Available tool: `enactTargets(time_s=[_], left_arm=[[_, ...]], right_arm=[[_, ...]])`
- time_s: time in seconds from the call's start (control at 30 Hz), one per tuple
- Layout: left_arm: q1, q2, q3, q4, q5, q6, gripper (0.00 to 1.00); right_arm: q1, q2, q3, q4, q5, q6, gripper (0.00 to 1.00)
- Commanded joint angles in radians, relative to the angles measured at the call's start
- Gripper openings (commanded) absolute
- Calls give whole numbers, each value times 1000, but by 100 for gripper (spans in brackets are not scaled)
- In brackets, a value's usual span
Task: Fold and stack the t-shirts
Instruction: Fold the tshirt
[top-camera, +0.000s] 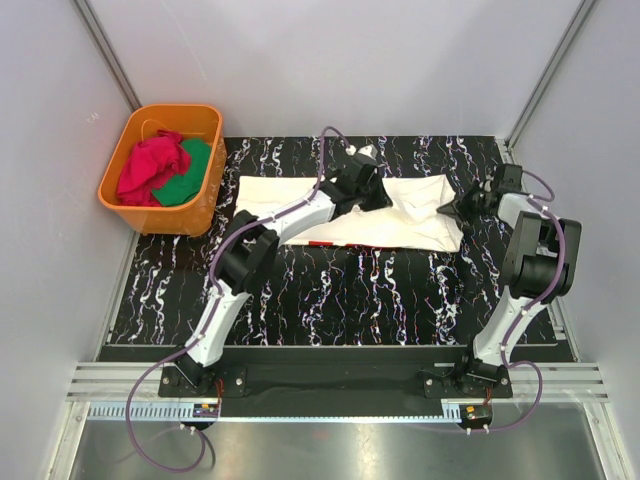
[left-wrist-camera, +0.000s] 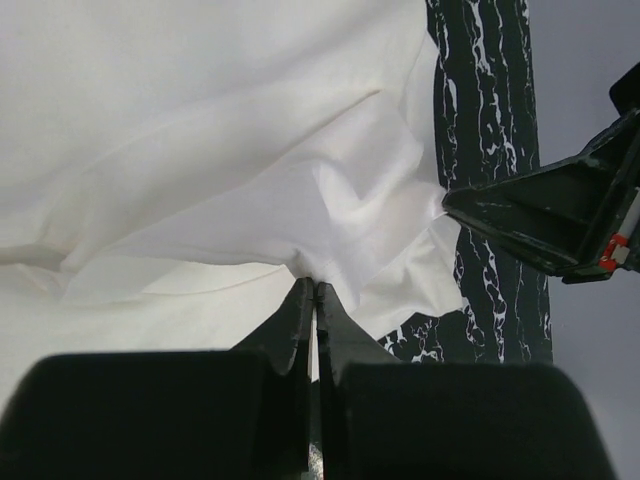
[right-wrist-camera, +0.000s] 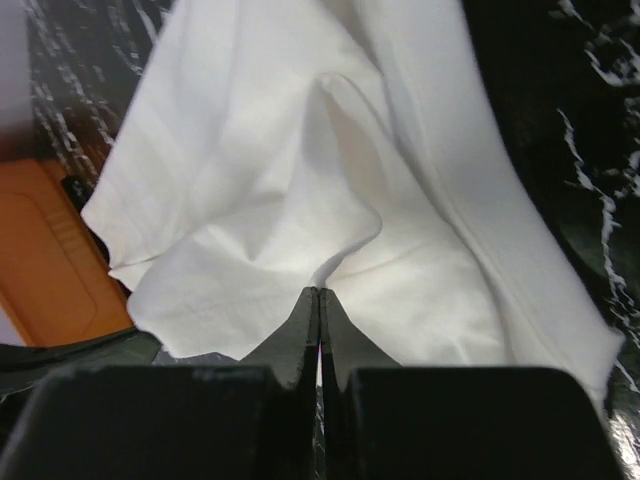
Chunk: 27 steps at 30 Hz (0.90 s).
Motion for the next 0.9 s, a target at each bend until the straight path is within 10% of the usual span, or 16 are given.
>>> enactTargets(time_s=[0.0, 0.87], left_arm=[[35, -58, -3, 109, 37, 27, 0], [160, 166, 115, 295, 261, -142, 0]], right_arm=[[0, 6, 108, 90, -85, 36, 0], [0, 279, 433, 206, -173, 108, 0]])
